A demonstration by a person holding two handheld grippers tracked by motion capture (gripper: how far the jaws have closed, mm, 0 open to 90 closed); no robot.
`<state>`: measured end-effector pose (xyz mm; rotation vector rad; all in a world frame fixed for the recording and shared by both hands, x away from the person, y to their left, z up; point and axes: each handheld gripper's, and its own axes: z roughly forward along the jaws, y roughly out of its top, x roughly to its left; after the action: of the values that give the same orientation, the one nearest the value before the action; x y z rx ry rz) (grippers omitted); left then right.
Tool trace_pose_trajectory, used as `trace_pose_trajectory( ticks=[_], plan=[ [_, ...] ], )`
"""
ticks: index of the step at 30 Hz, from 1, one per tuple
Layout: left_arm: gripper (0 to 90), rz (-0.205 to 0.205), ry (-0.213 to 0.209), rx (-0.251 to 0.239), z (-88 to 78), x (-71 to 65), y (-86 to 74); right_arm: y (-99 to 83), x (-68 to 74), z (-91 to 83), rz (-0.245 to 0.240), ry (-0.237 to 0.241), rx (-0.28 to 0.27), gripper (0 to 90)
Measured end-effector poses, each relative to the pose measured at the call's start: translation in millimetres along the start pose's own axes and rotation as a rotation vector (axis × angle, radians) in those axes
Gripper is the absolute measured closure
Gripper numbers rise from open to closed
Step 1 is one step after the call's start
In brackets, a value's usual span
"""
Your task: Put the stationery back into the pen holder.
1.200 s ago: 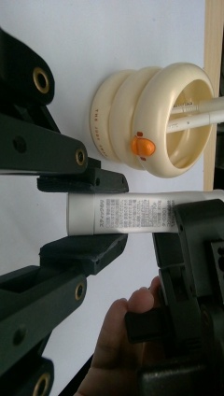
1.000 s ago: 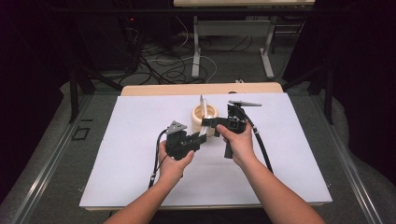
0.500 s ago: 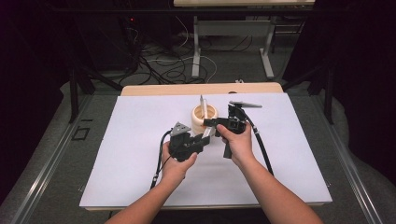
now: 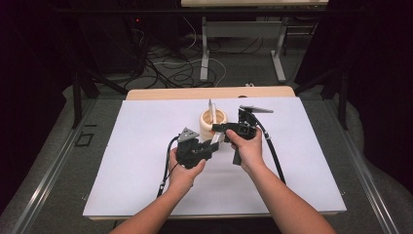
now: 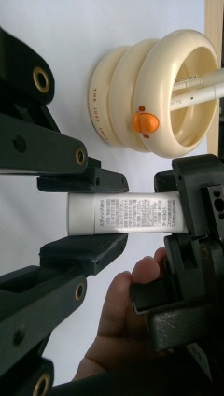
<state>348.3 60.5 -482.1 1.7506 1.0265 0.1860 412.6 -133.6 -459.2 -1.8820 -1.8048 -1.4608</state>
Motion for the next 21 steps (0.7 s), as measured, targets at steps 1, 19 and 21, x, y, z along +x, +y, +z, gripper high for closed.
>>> trace_pose_trajectory(
  ticks=[1, 19, 21],
  plan=[
    [70.4, 0.0, -0.001, 0.003, -0.2, 0.2, 0.1, 0.0, 0.0, 0.1, -0.001, 0.0, 0.001, 64.6],
    [69.7, -0.008, 0.006, 0.0, -1.2, 3.7, 1.1, 3.1, 3.9, 2.2, 0.002, 0.013, 0.014, 66.0],
    [69.2, -0.017, 0.01, -0.008, -1.8, 4.5, 1.4, 3.7, 4.9, 2.9, -0.01, 0.013, 0.009, 66.1]
  ],
)
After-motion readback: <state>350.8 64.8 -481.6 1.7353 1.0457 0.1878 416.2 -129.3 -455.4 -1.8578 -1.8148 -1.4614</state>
